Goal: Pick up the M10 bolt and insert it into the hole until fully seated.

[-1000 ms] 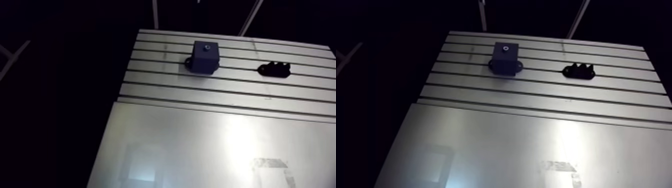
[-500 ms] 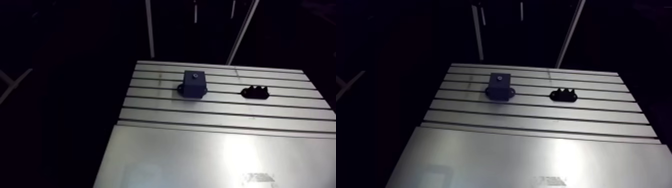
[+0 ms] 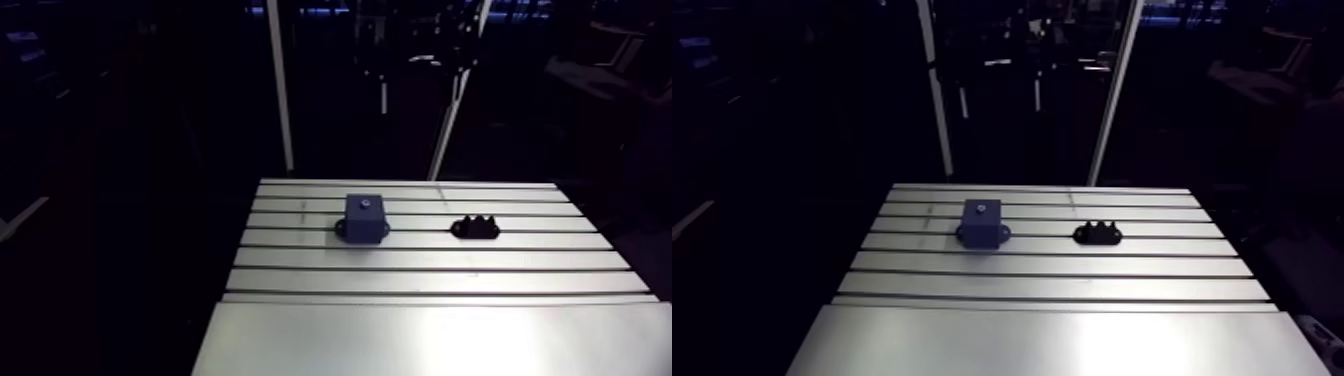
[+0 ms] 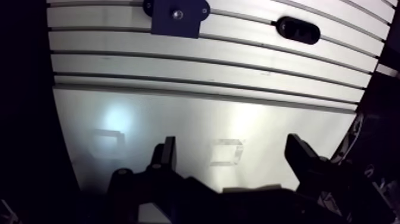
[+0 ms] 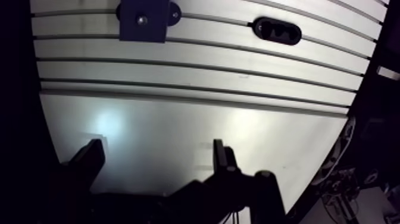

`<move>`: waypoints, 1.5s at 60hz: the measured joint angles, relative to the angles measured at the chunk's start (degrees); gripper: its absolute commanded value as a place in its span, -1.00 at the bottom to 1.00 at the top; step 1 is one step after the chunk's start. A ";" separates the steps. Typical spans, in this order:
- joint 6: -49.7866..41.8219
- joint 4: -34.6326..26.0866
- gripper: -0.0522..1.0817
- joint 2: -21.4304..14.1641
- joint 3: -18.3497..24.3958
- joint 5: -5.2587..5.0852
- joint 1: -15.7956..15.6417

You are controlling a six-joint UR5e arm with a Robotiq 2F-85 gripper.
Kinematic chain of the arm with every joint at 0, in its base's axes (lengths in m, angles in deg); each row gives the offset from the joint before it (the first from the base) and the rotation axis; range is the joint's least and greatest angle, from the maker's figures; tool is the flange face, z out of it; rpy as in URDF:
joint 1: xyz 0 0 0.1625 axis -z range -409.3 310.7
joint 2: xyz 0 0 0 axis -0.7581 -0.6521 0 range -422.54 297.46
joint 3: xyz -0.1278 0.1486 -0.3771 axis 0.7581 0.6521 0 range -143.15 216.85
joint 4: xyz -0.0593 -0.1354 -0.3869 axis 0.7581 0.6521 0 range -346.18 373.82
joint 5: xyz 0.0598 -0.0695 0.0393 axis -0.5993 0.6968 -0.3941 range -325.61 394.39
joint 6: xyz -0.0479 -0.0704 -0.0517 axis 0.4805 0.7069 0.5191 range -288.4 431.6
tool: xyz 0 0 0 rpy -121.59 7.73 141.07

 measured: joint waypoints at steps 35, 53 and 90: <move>-2.17 4.34 -0.90 -9.74 -5.80 -2.83 3.50; -2.33 4.64 -0.90 -10.18 -5.71 -5.10 5.32; -2.18 4.67 -0.90 -9.55 -2.06 -4.92 5.31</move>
